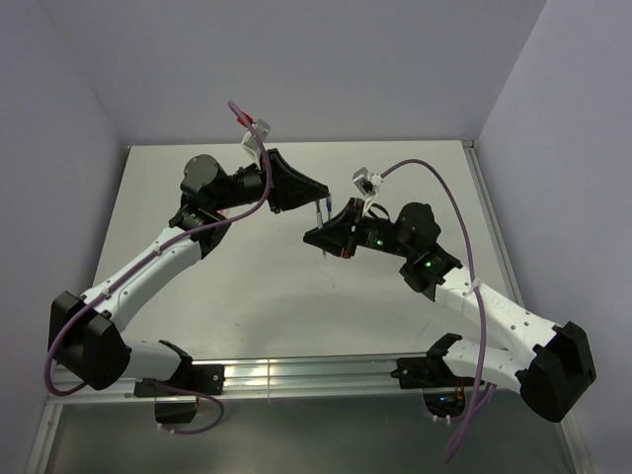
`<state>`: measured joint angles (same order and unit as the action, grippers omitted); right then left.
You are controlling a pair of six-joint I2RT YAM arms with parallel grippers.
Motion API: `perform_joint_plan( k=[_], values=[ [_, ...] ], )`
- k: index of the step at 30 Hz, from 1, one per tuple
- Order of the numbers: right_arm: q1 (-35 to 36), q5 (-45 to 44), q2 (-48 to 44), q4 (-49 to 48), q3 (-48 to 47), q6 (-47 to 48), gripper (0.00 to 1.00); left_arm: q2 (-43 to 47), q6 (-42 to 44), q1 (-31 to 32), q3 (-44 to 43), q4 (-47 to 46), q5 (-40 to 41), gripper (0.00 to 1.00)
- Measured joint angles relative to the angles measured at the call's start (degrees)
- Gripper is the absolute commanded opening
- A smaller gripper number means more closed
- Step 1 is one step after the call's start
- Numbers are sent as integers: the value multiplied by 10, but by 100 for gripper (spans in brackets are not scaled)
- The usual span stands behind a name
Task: Insert the pens into the pen caps
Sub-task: Press the pen cap onto the pen.
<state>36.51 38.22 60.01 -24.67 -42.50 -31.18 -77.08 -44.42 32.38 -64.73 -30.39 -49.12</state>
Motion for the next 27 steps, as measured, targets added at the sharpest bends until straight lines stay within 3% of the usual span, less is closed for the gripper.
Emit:
perform_joint_plan(
  k=[11, 22, 27],
  values=[
    [-6, 70, 3, -37, -11, -36, 0, 18, -16, 9, 17, -62, -6, 0],
    [-41, 227, 77, -306, -10, -238, 0, 28, -44, 26, 18, -135, -12, 0],
    [-48, 246, 82, -320, -10, -249, 0, 38, -24, 35, 18, -106, 0, 0]
  ],
)
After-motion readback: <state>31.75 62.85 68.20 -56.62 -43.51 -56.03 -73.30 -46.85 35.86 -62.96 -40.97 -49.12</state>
